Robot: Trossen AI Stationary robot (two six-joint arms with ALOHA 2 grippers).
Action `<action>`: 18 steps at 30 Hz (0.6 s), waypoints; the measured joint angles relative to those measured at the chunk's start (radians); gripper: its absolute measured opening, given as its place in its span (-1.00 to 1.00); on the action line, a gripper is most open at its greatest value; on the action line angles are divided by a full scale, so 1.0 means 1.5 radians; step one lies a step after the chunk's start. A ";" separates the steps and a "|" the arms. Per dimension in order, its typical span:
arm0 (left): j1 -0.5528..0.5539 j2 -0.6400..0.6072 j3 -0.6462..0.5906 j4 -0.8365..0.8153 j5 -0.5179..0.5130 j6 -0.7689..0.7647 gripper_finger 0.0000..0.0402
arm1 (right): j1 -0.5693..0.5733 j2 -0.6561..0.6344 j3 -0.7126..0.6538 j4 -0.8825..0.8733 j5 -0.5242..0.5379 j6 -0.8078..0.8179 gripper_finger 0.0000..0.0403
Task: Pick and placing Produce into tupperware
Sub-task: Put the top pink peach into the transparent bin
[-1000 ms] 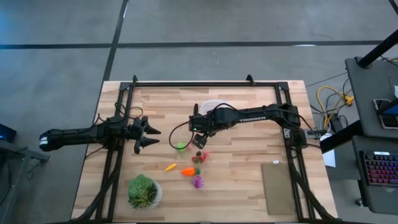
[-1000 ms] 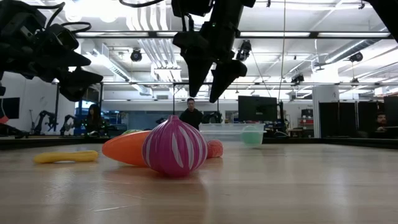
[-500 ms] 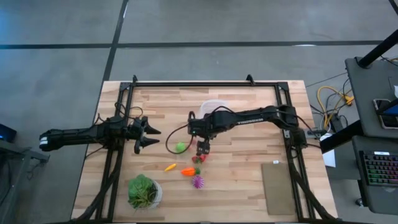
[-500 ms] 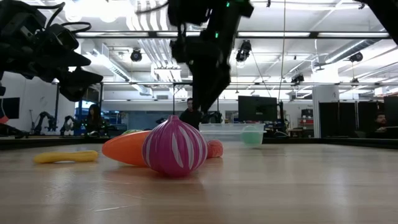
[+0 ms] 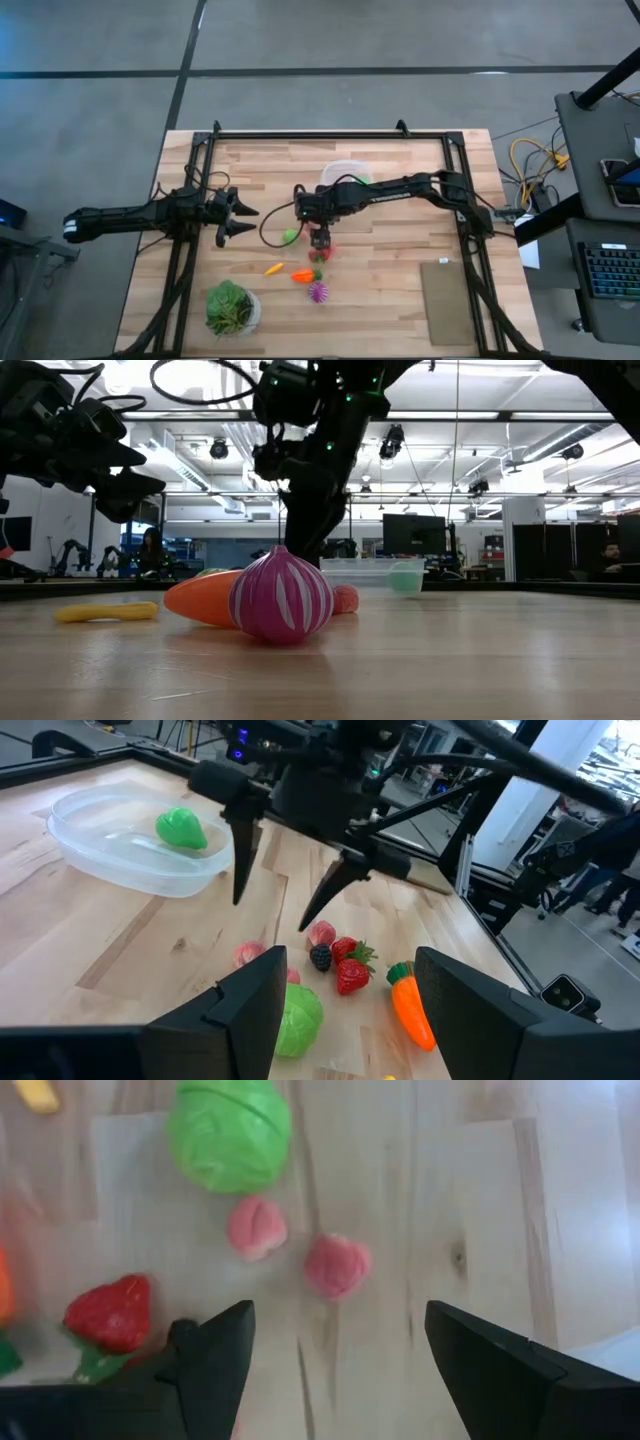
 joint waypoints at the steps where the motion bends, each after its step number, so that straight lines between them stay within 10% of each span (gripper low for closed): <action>1: 0.000 0.000 0.000 0.000 0.000 0.000 0.04 | -0.002 0.004 0.000 0.006 0.001 0.000 0.38; 18: 0.000 0.001 0.000 0.000 0.000 0.000 0.04 | -0.005 0.048 -0.001 0.041 0.001 0.022 0.25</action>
